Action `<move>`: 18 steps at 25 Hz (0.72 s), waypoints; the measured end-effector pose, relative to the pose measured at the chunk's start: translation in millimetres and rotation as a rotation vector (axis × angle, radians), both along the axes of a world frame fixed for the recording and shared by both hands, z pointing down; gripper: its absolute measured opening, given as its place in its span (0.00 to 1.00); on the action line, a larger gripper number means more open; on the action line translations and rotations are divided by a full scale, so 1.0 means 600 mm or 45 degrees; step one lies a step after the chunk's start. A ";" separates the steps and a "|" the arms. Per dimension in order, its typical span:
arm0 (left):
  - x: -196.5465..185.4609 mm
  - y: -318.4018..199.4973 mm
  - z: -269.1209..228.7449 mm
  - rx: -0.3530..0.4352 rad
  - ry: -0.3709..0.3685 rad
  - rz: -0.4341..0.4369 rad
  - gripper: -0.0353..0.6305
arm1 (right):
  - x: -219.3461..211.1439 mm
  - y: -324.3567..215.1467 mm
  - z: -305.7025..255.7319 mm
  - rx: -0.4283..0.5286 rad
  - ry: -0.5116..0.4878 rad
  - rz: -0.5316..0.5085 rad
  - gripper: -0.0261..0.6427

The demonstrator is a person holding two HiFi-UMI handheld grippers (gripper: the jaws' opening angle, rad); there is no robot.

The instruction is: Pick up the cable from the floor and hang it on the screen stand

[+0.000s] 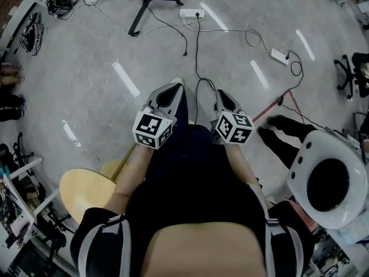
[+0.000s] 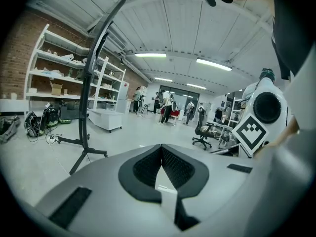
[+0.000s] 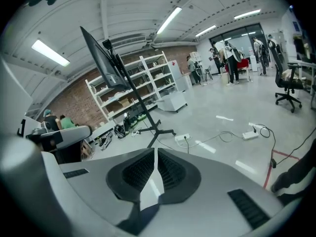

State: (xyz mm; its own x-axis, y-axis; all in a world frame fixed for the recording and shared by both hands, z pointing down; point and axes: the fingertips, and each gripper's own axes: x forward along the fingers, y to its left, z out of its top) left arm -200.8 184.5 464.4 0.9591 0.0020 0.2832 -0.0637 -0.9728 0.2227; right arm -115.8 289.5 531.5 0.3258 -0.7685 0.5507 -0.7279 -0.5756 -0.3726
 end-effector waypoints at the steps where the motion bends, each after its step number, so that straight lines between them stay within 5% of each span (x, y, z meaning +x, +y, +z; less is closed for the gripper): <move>1: 0.011 -0.012 0.000 -0.005 -0.002 0.001 0.06 | 0.010 -0.011 0.001 -0.003 -0.003 0.001 0.08; 18: 0.190 -0.216 -0.005 -0.015 -0.018 0.106 0.06 | 0.178 -0.239 -0.031 0.006 0.058 -0.025 0.08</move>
